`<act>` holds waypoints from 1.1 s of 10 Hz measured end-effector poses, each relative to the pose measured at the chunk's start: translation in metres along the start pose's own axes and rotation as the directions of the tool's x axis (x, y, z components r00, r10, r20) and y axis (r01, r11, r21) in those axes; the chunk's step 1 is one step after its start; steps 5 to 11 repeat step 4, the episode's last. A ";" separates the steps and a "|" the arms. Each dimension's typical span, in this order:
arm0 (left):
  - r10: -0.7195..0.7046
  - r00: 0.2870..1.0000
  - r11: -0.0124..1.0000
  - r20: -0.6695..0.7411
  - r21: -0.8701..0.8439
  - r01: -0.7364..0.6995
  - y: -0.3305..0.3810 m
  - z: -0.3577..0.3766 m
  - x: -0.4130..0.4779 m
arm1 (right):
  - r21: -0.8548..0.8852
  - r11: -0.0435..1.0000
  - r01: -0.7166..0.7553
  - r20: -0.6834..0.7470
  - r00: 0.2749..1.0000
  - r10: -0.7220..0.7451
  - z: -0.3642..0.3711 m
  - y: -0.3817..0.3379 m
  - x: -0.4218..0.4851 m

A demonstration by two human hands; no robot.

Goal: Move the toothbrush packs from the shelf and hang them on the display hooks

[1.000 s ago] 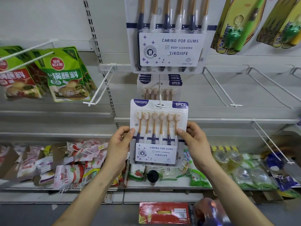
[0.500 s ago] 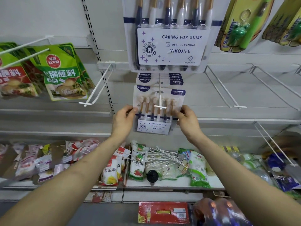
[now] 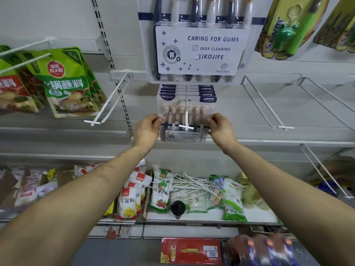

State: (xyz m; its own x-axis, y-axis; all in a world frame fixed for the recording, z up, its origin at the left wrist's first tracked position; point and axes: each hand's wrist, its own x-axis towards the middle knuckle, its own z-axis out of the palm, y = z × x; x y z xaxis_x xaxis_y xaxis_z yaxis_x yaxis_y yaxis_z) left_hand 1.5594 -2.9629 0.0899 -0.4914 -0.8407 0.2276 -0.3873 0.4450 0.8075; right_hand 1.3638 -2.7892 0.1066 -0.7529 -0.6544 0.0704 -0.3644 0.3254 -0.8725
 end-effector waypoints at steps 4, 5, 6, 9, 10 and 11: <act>-0.048 0.998 0.997 -0.029 -0.060 0.046 -0.014 0.003 -0.028 | -0.017 0.999 -0.029 -0.098 0.995 0.027 -0.012 0.010 -0.025; -0.048 0.998 0.997 -0.029 -0.060 0.046 -0.014 0.003 -0.028 | -0.017 0.999 -0.029 -0.098 0.995 0.027 -0.012 0.010 -0.025; -0.048 0.998 0.997 -0.029 -0.060 0.046 -0.014 0.003 -0.028 | -0.017 0.999 -0.029 -0.098 0.995 0.027 -0.012 0.010 -0.025; -0.048 0.998 0.997 -0.029 -0.060 0.046 -0.014 0.003 -0.028 | -0.017 0.999 -0.029 -0.098 0.995 0.027 -0.012 0.010 -0.025; -0.048 0.998 0.997 -0.029 -0.060 0.046 -0.014 0.003 -0.028 | -0.017 0.999 -0.029 -0.098 0.995 0.027 -0.012 0.010 -0.025; -0.048 0.998 0.997 -0.029 -0.060 0.046 -0.014 0.003 -0.028 | -0.017 0.999 -0.029 -0.098 0.995 0.027 -0.012 0.010 -0.025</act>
